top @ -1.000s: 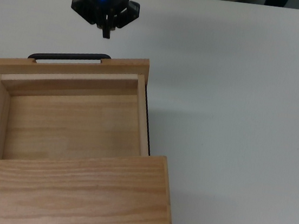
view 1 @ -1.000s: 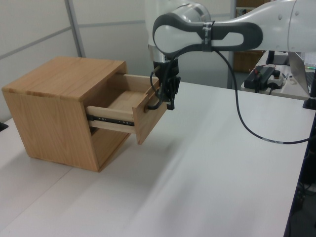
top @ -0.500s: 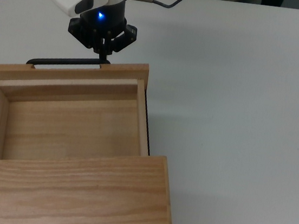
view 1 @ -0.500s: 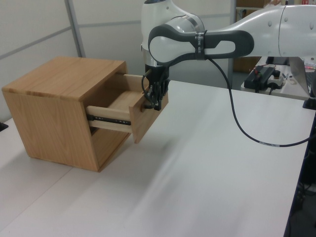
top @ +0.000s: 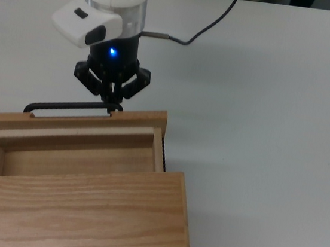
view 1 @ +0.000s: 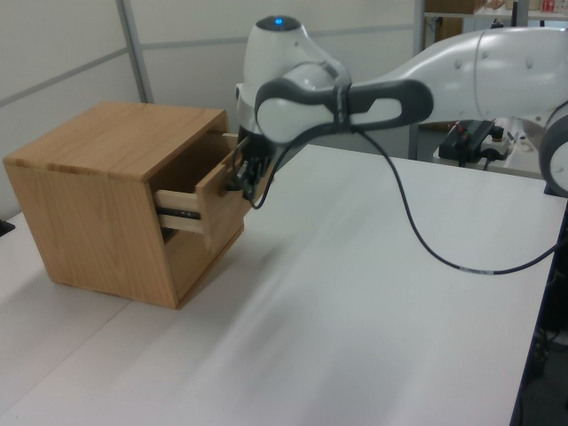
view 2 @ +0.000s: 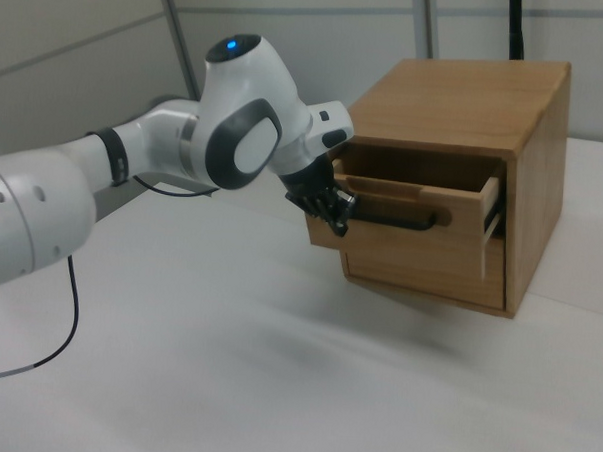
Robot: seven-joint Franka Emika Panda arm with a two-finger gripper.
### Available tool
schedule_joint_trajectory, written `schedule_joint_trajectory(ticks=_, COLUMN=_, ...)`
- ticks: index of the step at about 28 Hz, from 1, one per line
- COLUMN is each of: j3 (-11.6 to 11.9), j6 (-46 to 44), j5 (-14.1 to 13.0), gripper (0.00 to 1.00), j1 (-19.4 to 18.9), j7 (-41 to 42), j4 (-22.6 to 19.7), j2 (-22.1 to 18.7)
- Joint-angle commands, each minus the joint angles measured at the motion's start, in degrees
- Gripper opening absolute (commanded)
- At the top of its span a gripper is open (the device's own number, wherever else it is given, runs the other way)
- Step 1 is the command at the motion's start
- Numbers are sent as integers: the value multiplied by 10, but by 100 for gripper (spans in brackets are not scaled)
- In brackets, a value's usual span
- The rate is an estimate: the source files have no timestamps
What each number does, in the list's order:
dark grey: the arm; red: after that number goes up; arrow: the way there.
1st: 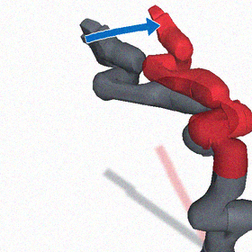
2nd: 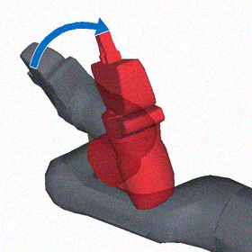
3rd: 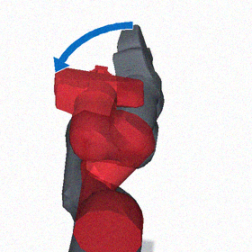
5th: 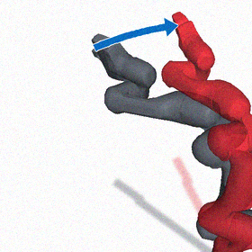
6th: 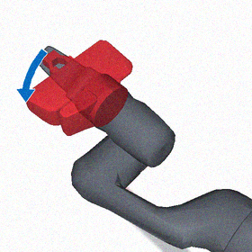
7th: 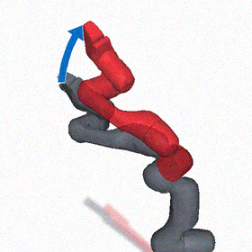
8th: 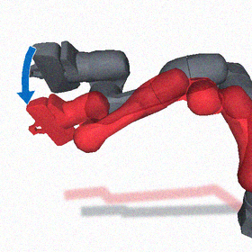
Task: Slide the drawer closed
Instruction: 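Push the drawer front with the gripper into the cabinet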
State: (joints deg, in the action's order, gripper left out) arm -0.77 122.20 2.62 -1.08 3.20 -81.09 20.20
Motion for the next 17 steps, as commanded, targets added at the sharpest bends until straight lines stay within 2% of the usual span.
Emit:
schedule_joint_trajectory(ticks=1, j3=1, j6=104, j5=-6, gripper=0, j1=-5, j7=-6, j4=1, j2=27)
schedule_joint_trajectory(ticks=12, j3=1, j6=358, j5=1, gripper=0, j1=-15, j7=0, j4=-12, j2=85)
schedule_joint_trajectory(ticks=17, j3=1, j6=418, j5=1, gripper=0, j1=-16, j7=1, j4=-18, j2=101)
